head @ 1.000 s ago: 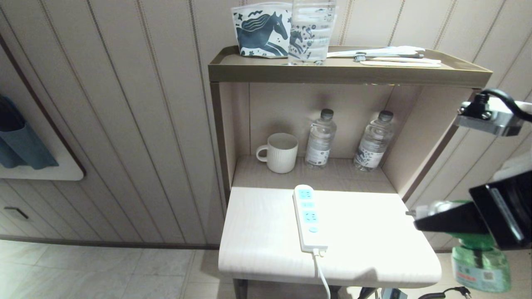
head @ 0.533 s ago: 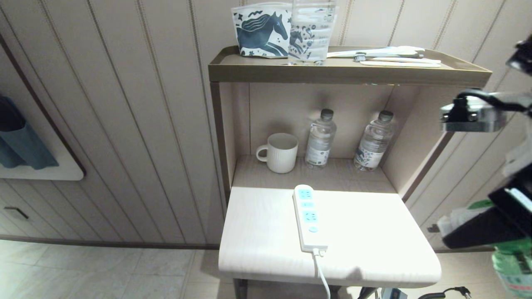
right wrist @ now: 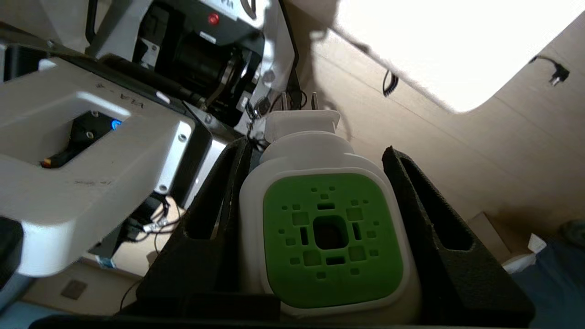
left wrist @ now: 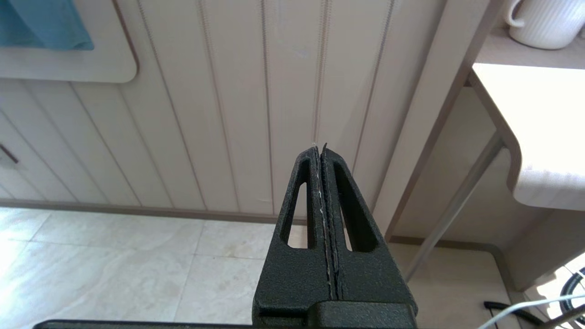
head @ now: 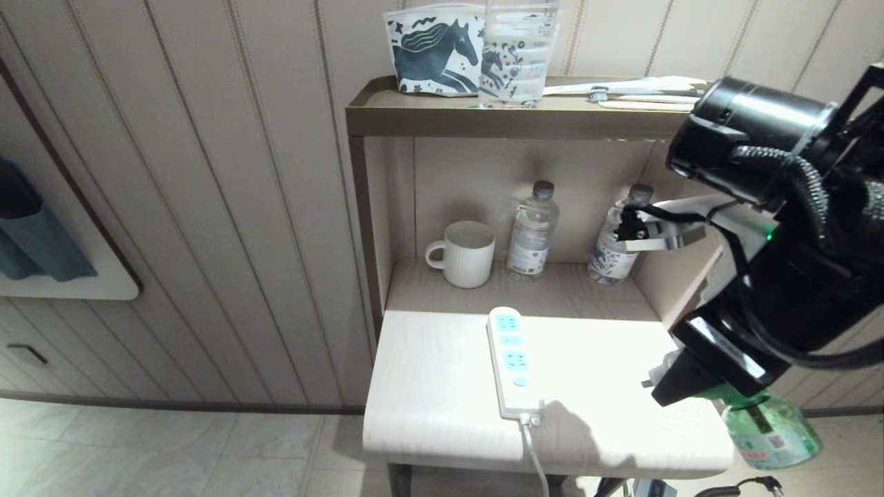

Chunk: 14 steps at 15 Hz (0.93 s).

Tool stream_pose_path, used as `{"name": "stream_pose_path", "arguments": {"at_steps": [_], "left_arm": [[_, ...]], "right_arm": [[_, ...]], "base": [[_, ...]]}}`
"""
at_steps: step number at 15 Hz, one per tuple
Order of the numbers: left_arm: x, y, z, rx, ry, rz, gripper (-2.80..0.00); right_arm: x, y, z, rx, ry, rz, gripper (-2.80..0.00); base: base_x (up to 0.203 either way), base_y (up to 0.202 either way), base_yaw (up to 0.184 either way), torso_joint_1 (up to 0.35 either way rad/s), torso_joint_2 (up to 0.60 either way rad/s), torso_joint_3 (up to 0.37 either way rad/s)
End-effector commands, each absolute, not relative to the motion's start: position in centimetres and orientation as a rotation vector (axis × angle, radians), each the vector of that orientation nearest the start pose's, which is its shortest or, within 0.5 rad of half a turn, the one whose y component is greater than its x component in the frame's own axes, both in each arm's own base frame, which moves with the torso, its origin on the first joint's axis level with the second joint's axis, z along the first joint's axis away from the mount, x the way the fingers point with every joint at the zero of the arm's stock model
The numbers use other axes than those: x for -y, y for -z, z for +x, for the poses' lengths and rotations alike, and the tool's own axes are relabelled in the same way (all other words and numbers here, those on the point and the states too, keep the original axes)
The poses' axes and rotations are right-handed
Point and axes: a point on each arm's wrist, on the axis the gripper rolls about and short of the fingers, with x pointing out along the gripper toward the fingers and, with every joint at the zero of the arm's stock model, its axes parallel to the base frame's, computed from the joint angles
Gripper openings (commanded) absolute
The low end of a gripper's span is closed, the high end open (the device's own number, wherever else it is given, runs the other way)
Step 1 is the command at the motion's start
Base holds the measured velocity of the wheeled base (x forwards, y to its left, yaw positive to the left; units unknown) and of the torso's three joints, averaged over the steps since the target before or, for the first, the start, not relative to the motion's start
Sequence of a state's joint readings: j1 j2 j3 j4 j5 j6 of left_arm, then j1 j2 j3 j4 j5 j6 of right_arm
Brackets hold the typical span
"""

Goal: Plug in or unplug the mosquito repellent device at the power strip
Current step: Insert the plug into the socket

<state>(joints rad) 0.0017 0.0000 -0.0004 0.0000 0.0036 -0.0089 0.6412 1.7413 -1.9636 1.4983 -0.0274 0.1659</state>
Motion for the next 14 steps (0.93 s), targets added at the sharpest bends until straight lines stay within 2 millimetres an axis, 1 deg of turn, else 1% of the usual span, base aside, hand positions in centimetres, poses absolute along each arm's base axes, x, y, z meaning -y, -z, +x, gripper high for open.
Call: {"name": "stream_pose_path", "arguments": {"at_steps": [1, 4, 7, 11, 14], "left_arm": [[0.0, -7.6, -2.3, -0.002, -0.005, -0.009, -2.80], [0.0, -7.6, -2.3, -0.002, -0.006, -0.009, -2.80], [0.0, -7.6, -2.3, -0.002, -0.005, -0.009, -2.80], [0.0, -7.6, -2.3, -0.002, -0.005, -0.009, -2.80], [0.0, -7.6, -2.3, 0.000, -0.005, -0.009, -2.80]], "right_arm": [[-15.1, -30.0, 19.7, -1.277, -0.418, -0.313, -2.80], [-16.7, -29.0, 20.3, -1.278, -0.417, -0.355, -2.80], [-17.4, -28.6, 20.5, -1.276, -0.421, -0.352, -2.80], [-19.3, -26.9, 21.2, -1.325, -0.424, -0.375, -2.80], [-19.8, -26.5, 21.7, -1.312, -0.420, -0.362, -2.80]], "base": [[0.000, 0.000, 0.000, 0.000, 0.00, 0.000], [0.000, 0.000, 0.000, 0.000, 0.00, 0.000], [0.000, 0.000, 0.000, 0.000, 0.00, 0.000], [0.000, 0.000, 0.000, 0.000, 0.00, 0.000], [0.000, 0.000, 0.000, 0.000, 0.00, 0.000]]}}
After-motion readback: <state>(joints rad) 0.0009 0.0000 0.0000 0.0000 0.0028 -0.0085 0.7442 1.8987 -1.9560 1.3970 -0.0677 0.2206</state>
